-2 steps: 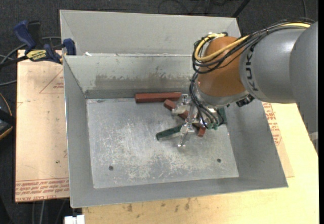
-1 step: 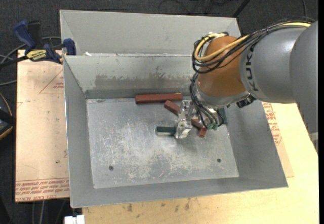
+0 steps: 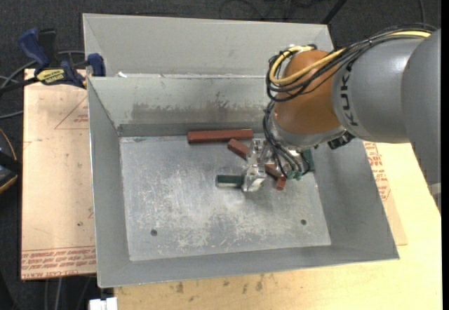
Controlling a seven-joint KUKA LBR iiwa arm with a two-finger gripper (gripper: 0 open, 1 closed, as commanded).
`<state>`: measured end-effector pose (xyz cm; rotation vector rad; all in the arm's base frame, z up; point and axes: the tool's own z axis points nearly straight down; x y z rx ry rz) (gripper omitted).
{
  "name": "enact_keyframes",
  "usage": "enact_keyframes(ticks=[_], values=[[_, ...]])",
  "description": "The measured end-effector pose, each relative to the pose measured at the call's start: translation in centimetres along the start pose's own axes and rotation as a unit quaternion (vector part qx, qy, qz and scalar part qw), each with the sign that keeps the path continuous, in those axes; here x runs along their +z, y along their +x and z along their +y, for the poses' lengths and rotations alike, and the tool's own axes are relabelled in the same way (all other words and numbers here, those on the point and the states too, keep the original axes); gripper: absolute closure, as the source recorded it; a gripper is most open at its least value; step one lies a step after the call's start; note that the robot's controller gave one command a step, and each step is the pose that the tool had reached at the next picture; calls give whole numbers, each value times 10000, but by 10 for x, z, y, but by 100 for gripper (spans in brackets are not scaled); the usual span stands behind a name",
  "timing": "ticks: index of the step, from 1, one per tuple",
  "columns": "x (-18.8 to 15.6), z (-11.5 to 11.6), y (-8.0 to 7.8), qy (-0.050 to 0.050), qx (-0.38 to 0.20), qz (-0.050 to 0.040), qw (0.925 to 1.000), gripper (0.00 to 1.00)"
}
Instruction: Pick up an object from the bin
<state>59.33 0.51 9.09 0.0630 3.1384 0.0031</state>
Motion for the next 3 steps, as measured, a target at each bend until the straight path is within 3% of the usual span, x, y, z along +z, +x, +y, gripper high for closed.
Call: enact_keyframes(ticks=[2,3], values=[[-23,0,4,4,0,64,10000,100],[-47,0,1,3,2,24,10000,100]])
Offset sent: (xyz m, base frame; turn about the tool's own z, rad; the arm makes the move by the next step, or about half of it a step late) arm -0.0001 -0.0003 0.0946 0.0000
